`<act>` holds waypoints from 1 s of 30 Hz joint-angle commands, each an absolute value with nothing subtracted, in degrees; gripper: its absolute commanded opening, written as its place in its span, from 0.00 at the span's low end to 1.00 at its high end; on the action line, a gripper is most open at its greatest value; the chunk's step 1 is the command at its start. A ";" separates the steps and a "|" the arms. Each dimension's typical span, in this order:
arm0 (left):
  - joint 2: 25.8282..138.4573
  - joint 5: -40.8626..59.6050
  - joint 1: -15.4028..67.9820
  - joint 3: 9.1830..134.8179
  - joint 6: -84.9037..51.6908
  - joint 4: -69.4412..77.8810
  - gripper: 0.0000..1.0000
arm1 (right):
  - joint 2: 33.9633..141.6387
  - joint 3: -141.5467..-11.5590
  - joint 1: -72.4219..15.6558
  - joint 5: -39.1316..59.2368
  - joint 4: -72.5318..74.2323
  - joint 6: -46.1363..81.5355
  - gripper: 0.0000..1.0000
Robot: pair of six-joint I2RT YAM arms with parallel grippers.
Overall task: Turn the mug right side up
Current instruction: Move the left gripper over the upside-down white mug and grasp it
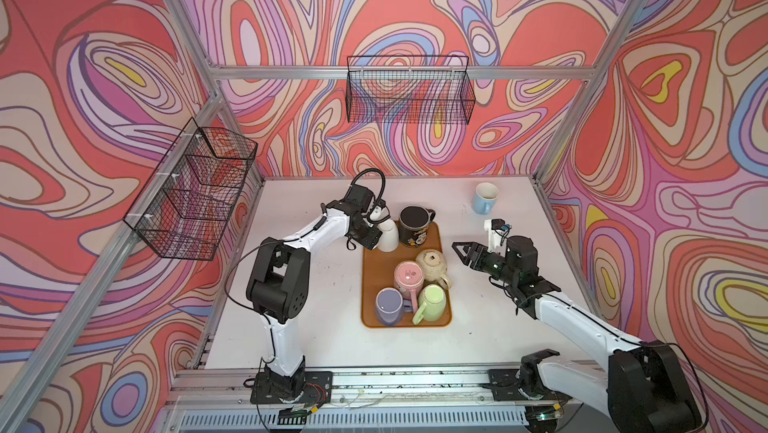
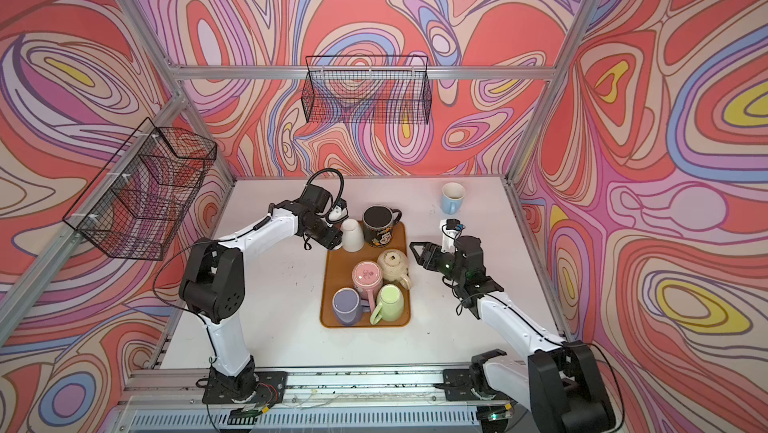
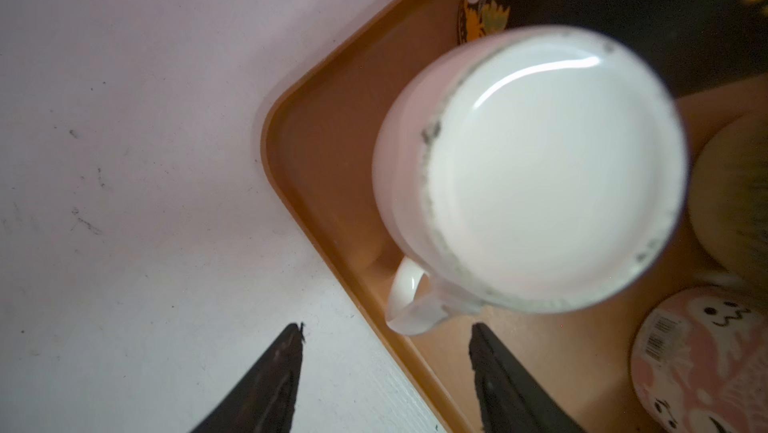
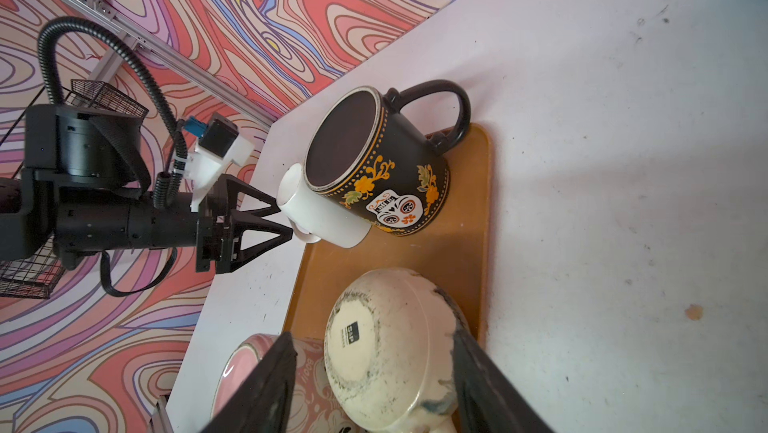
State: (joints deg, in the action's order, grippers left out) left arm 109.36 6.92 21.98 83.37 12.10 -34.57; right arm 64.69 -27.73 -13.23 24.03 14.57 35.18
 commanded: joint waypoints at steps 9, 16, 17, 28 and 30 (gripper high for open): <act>111.98 11.23 20.94 86.10 16.26 -35.71 0.57 | 66.75 -26.77 -13.56 24.21 18.14 36.39 0.62; 111.03 13.71 20.96 84.46 16.83 -33.92 0.51 | 67.21 -26.55 -13.54 24.04 18.37 36.48 0.62; 111.09 14.10 20.96 84.42 16.78 -33.84 0.50 | 67.13 -26.56 -13.54 23.95 18.25 36.47 0.62; 111.02 12.57 23.19 82.62 18.81 -32.29 0.38 | 66.99 -26.45 -13.54 23.73 18.15 36.28 0.62; 111.22 12.05 23.40 82.44 18.94 -31.93 0.36 | 67.04 -26.45 -13.54 23.74 18.19 36.32 0.62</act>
State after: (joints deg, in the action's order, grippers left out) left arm 111.55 12.69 22.96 83.07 17.17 -32.77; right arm 66.57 -27.09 -13.23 24.03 17.19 36.40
